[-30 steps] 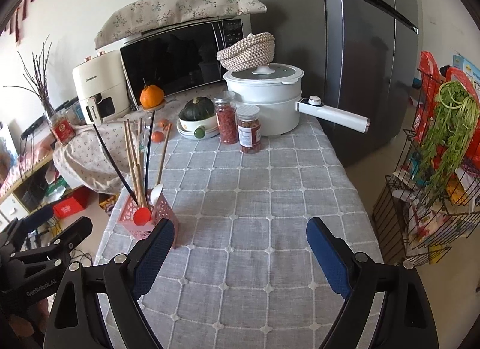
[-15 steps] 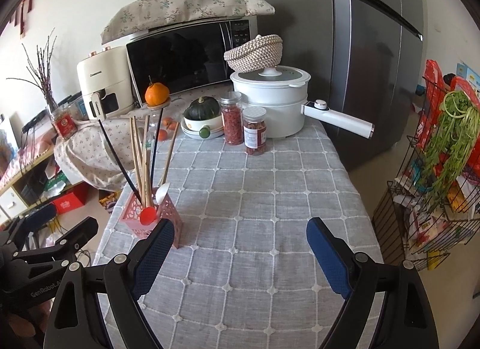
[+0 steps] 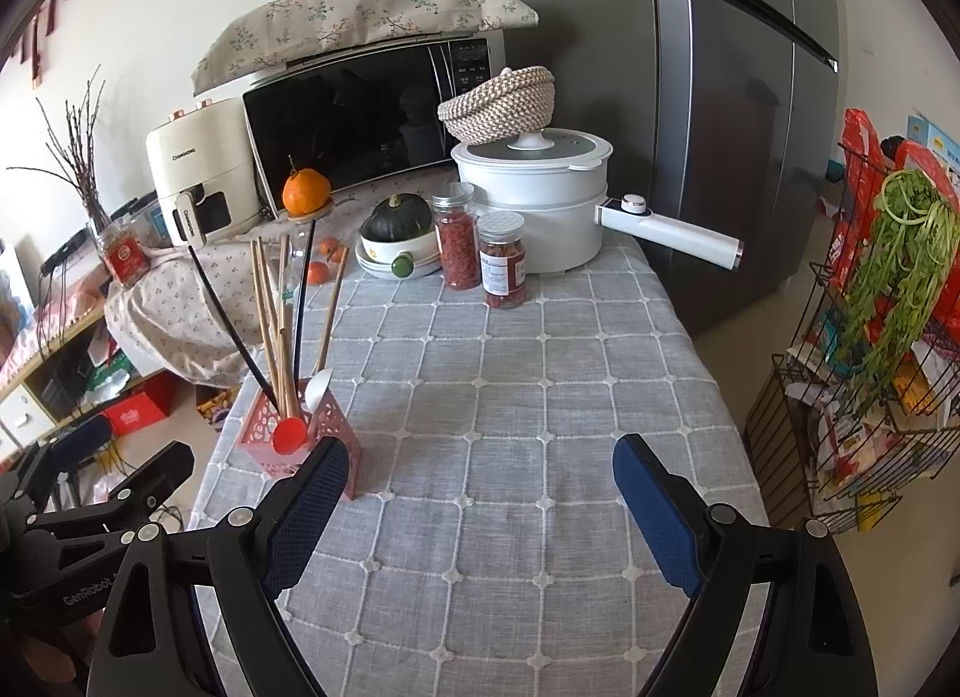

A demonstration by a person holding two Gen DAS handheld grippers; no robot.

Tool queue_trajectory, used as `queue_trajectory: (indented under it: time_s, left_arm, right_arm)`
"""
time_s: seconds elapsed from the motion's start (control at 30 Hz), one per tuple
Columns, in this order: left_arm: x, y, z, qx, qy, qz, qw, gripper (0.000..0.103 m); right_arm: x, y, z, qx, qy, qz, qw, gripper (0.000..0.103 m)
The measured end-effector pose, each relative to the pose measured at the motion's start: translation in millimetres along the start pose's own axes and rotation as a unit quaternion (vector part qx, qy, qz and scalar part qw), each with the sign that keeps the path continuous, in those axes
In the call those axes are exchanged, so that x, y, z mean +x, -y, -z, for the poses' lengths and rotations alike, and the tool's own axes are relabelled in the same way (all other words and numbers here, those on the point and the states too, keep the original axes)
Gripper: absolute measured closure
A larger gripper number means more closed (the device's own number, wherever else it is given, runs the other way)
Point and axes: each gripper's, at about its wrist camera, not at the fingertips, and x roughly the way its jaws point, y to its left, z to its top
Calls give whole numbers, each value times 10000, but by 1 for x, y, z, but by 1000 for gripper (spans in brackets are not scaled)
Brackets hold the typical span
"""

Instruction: Organize utensils

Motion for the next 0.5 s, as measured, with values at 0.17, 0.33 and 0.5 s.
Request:
queue_trajectory:
  time_s: [0.17,0.33,0.5]
  left_arm:
    - [0,0,0,1,-1,3,10000,5]
    - [0,0,0,2,2,1,10000,5]
    - [0,0,0,-1,-1,12,10000,5]
  right_arm:
    - [0,0,0,0,-7,-1,10000,12]
    - [1,0,2,3,-18,2,10000,12]
    - [2,1,4,29,-9,15,10000,12]
